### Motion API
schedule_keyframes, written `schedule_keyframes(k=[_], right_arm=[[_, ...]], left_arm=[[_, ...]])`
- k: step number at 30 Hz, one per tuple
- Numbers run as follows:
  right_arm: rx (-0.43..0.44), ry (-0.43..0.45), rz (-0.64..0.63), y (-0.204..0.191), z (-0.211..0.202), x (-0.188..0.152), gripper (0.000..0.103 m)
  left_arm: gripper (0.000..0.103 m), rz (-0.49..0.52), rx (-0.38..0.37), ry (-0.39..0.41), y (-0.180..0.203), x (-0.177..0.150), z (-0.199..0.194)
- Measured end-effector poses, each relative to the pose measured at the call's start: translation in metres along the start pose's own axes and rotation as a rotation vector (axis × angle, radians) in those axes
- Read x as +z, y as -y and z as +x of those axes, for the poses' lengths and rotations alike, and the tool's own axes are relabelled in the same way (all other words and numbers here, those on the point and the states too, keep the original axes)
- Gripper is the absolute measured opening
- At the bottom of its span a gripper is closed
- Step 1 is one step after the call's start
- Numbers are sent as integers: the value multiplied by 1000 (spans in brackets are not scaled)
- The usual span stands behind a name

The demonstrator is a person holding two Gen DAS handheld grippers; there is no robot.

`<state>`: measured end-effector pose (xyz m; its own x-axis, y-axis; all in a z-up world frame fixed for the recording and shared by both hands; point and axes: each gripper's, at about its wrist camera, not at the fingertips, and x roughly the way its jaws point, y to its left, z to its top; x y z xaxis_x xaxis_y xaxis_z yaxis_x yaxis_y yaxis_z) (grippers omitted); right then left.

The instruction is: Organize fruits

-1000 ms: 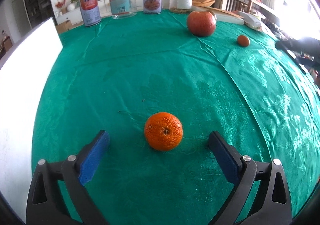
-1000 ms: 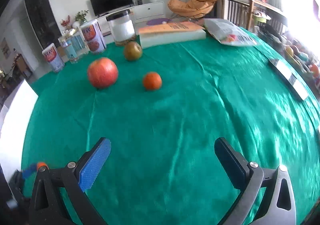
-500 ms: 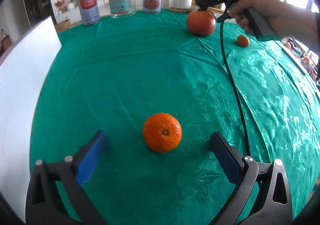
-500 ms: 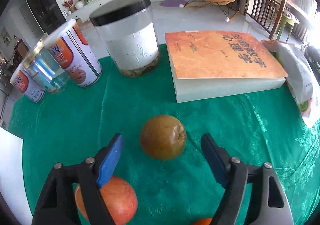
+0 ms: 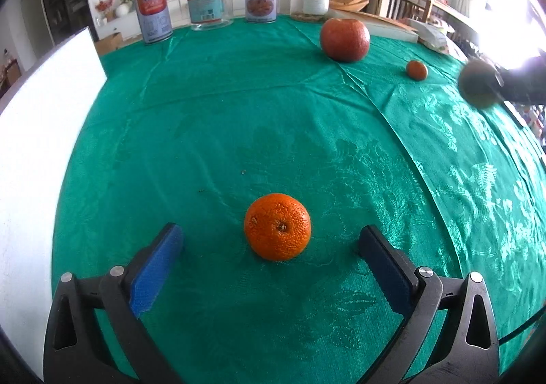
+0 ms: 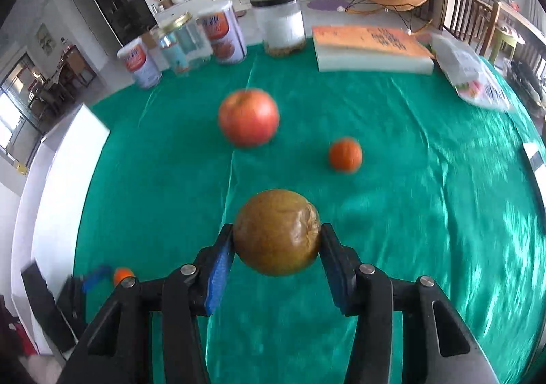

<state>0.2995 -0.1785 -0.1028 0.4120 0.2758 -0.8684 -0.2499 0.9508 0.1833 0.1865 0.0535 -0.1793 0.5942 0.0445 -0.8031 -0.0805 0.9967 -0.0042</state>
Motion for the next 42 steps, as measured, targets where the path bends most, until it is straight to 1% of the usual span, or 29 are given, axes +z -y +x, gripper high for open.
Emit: schedule_keyframes(k=[2, 4, 6, 9, 11, 12, 13, 15, 16, 18, 19, 21, 22, 24, 25, 26, 27, 29, 30, 32, 34, 35, 36, 37, 39, 40, 41, 42], right_arm=[[-1, 12, 34, 0, -1, -44, 49], [-22, 51, 42, -5, -3, -73, 49], [-60, 81, 39, -10, -1, -92, 50], [-68, 128, 57, -13, -3, -110, 51], [-95, 139, 60, -14, 0, -110, 59], [-103, 142, 65, -14, 0, -113, 71], [-104, 143, 73, -13, -1, -114, 80], [-105, 138, 81, -11, -3, -114, 83], [-106, 126, 86, -10, -2, -113, 89], [-99, 105, 107, -5, -2, -116, 93], [-88, 108, 121, -3, -4, -118, 93], [-57, 89, 159, 4, -9, -121, 94], [-34, 79, 181, 8, -11, -124, 94], [27, 66, 221, 17, -18, -129, 94], [53, 58, 238, 22, -21, -132, 94], [68, 49, 244, 25, -23, -132, 94], [72, 37, 237, 27, -24, -132, 94], [74, 7, 208, 29, -26, -125, 94], [91, -8, 211, 31, -27, -119, 94], [140, -35, 259, 36, -28, -104, 94], [158, -49, 298, 38, -32, -87, 94], [155, -60, 293, 36, -34, -77, 94], [139, -78, 272, 32, -35, -68, 94], [111, -99, 239, 25, -34, -60, 94], [57, -132, 182, 12, -29, -49, 94], [38, -149, 160, 6, -24, -46, 94], [26, -168, 146, 2, -18, -43, 94], [12, -181, 133, -2, -11, -42, 94]], left_arm=[[103, 0, 0, 0, 0, 0, 0], [103, 0, 0, 0, 0, 0, 0], [103, 0, 0, 0, 0, 0, 0], [103, 0, 0, 0, 0, 0, 0], [103, 0, 0, 0, 0, 0, 0], [103, 0, 0, 0, 0, 0, 0], [103, 0, 0, 0, 0, 0, 0], [103, 0, -1, 0, 0, 0, 0], [103, 0, -2, -1, 0, 0, 0], [102, 6, -16, -5, -1, 0, 0], [102, 22, -31, -23, -1, 0, -1], [102, 68, -76, -110, -5, 0, -6], [102, 43, -111, -137, -13, -1, -12], [102, -54, -218, -152, -35, -7, -27], [102, -83, -242, -157, -43, -9, -33], [102, -85, -240, -165, -46, -10, -38], [101, -63, -229, -165, -46, -10, -42], [101, 1, -202, -143, -38, -5, -49], [101, 31, -190, -132, -33, -1, -50], [101, 64, -166, -131, -22, 10, -46], [98, 77, -146, -149, -15, 18, -35], [95, 81, -132, -159, -13, 24, -30], [86, 87, -117, -169, -12, 27, -24], [82, 92, -104, -183, -10, 29, -17], [82, 87, -94, -211, -10, 30, -6], [80, 82, -94, -220, -11, 29, -3], [77, 78, -95, -228, -12, 29, -1], [71, 82, -86, -219, -12, 28, -1]])
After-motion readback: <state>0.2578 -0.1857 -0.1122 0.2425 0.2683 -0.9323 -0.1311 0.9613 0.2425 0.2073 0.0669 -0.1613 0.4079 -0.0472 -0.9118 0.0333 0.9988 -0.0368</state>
